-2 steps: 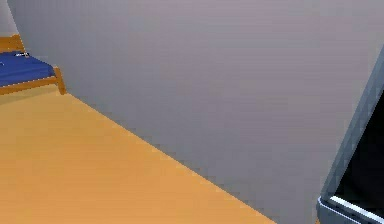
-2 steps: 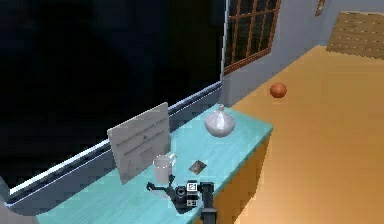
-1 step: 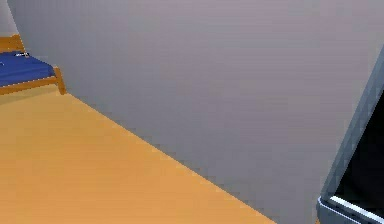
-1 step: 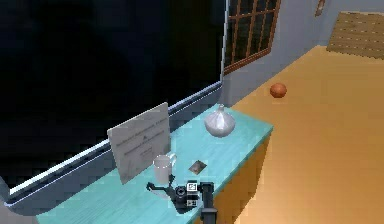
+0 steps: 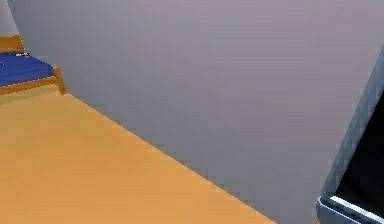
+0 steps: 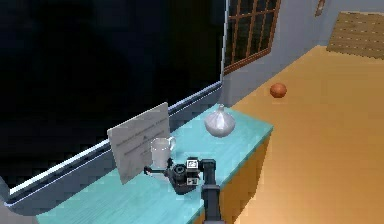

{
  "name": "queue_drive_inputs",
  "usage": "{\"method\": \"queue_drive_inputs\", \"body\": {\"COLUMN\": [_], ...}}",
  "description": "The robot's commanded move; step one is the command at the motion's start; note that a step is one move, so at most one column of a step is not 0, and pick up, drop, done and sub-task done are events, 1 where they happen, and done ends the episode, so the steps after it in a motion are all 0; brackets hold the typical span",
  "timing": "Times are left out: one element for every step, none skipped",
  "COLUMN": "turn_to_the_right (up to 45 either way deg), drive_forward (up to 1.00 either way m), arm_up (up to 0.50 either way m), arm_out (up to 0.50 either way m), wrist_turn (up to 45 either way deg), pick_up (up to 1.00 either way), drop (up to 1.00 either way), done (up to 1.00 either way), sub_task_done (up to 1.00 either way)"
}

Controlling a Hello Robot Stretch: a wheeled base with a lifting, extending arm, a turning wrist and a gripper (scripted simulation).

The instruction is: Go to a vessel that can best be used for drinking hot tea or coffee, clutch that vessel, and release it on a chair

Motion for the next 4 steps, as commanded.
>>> {"method": "queue_drive_inputs", "body": {"turn_to_the_right": [0.0, 0.0, 0.0, 0.0], "drive_forward": [0.0, 0.0, 0.0, 0.0], "arm_up": [0.3, 0.0, 0.0, 0.0], "arm_out": [0.0, 0.0, 0.0, 0.0], "wrist_turn": [0.0, -45.0, -45.0, -9.0], "pick_up": [0.0, 0.0, 0.0, 0.0], "drop": [0.0, 0.0, 0.0, 0.0], "done": [0.0, 0.0, 0.0, 0.0], "sub_task_done": [0.0, 0.0, 0.0, 0.0]}}
